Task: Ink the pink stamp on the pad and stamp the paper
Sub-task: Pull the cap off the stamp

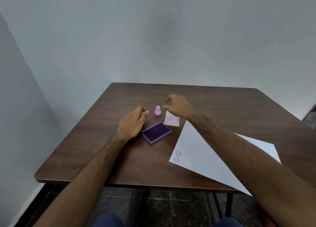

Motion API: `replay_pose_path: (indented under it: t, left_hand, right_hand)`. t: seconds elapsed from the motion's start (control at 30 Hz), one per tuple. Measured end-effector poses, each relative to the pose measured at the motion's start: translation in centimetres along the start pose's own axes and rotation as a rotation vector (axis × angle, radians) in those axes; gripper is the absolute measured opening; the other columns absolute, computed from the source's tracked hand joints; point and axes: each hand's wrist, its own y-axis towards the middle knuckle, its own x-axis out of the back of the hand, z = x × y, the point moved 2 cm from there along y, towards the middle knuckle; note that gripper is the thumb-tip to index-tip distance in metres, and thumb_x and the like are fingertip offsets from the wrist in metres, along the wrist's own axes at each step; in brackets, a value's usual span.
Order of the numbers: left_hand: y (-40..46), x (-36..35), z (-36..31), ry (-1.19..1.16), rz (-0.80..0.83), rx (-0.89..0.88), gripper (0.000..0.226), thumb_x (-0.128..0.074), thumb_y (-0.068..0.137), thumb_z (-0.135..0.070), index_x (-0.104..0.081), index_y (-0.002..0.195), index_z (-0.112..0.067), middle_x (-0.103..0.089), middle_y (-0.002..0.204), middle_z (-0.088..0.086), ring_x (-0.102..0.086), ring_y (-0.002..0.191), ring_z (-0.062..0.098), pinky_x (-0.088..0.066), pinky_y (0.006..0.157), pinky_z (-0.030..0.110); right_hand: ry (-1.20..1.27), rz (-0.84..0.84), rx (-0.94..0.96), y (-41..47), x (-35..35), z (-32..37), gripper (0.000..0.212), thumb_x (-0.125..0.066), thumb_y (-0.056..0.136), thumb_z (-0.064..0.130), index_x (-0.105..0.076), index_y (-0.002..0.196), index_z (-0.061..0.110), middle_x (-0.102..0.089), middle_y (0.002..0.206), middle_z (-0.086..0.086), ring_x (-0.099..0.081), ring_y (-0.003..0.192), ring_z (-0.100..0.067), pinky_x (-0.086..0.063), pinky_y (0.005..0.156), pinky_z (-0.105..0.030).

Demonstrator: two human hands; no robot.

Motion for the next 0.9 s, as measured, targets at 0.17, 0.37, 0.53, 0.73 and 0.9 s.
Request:
replay_pose_path:
  t: [0.17, 0.37, 0.53, 0.73, 0.9]
  left_hand:
    - [0.1, -0.3, 0.5, -0.009, 0.007, -0.062, 0.025, -0.039, 0.102, -0.046, -0.055, 0.113, -0.029, -0.062, 0.084, -0.012, -0.060, 0.082, 0.011, -0.050, 0.075, 0.037]
    - [0.5, -0.6, 0.9, -0.021, 0.024, -0.094, 0.024, -0.047, 0.100, -0.044, -0.052, 0.121, -0.032, -0.061, 0.095, -0.013, -0.059, 0.084, 0.002, -0.050, 0.075, 0.031]
    - [0.2, -0.1, 0.6, -0.147, -0.032, -0.134, 0.032, -0.054, 0.098, -0.042, -0.052, 0.128, -0.030, -0.059, 0.105, -0.014, -0.058, 0.077, 0.005, -0.050, 0.072, 0.023]
    - [-1.3, 1.1, -1.1, -0.494, -0.097, -0.252, 0.030, -0.062, 0.097, -0.034, -0.062, 0.126, -0.029, -0.068, 0.107, -0.018, -0.063, 0.094, 0.007, -0.046, 0.072, 0.011]
    - [-1.8, 0.5, -2.3, -0.466, -0.075, -0.339, 0.024, -0.070, 0.092, -0.026, -0.069, 0.117, -0.024, -0.071, 0.106, -0.011, -0.066, 0.095, 0.013, -0.052, 0.072, 0.017]
  right_hand:
    - [0.001, 0.021, 0.117, 1.6, -2.6, 0.9, 0.031, -0.069, 0.089, 0.031, -0.069, 0.113, 0.010, -0.069, 0.116, -0.008, -0.060, 0.103, -0.020, -0.043, 0.081, -0.029]
    - [0.057, 0.023, 0.063, 1.9, -3.6, 0.5, 0.019, -0.068, 0.091, 0.023, -0.069, 0.100, 0.006, -0.071, 0.102, -0.011, -0.062, 0.089, -0.020, -0.047, 0.069, -0.029]
    - [0.442, 0.015, 0.010, 0.0, -2.2, 0.5, 0.027, -0.076, 0.084, 0.029, -0.071, 0.101, 0.009, -0.076, 0.095, -0.004, -0.070, 0.084, -0.013, -0.053, 0.066, -0.021]
    - [0.885, 0.167, 0.038, -4.0, -1.8, 0.0, 0.029, -0.079, 0.084, 0.023, -0.071, 0.108, 0.009, -0.078, 0.092, -0.010, -0.071, 0.079, -0.015, -0.056, 0.065, -0.023]
    - [0.996, 0.170, 0.098, -5.6, -2.3, -0.9, 0.026, -0.076, 0.087, 0.020, -0.070, 0.110, 0.008, -0.077, 0.095, -0.012, -0.071, 0.080, -0.019, -0.060, 0.071, -0.028]
